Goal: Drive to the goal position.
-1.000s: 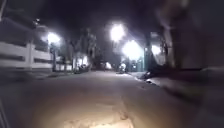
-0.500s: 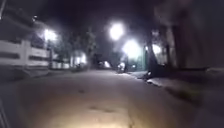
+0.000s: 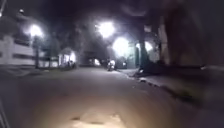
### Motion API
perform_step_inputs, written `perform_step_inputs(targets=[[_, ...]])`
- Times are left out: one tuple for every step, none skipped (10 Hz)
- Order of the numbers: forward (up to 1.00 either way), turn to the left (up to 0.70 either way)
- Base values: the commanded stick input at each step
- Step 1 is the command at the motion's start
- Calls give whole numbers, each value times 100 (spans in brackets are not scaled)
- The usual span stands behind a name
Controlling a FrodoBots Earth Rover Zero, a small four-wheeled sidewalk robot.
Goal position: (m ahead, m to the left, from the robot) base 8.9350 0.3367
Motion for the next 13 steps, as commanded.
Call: perform_step_inputs(targets=[[70,0],[70,0],[70,0],[70,0],[70,0],[70,0],[70,0],[70,0],[70,0],[70,0],[70,0],[70,0],[70,0]])
